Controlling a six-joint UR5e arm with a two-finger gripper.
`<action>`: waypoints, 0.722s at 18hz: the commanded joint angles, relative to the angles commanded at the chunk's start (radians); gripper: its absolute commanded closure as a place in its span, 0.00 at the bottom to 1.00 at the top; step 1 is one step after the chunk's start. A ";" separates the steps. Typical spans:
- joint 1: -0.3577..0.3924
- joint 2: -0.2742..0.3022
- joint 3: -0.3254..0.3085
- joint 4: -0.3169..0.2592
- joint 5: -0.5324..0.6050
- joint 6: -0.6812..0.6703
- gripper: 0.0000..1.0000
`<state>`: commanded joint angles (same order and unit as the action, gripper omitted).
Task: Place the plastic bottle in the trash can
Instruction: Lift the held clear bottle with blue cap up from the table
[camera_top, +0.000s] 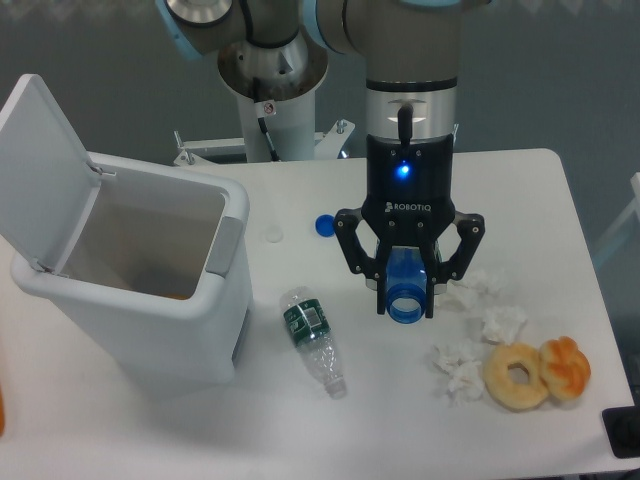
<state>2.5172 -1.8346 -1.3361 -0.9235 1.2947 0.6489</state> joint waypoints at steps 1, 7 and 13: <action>0.002 0.000 0.000 0.000 0.000 0.002 0.91; -0.003 0.005 0.000 0.006 0.000 -0.006 0.90; -0.017 0.086 0.005 0.006 -0.055 -0.095 0.90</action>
<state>2.5004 -1.7489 -1.3315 -0.9173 1.2395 0.5539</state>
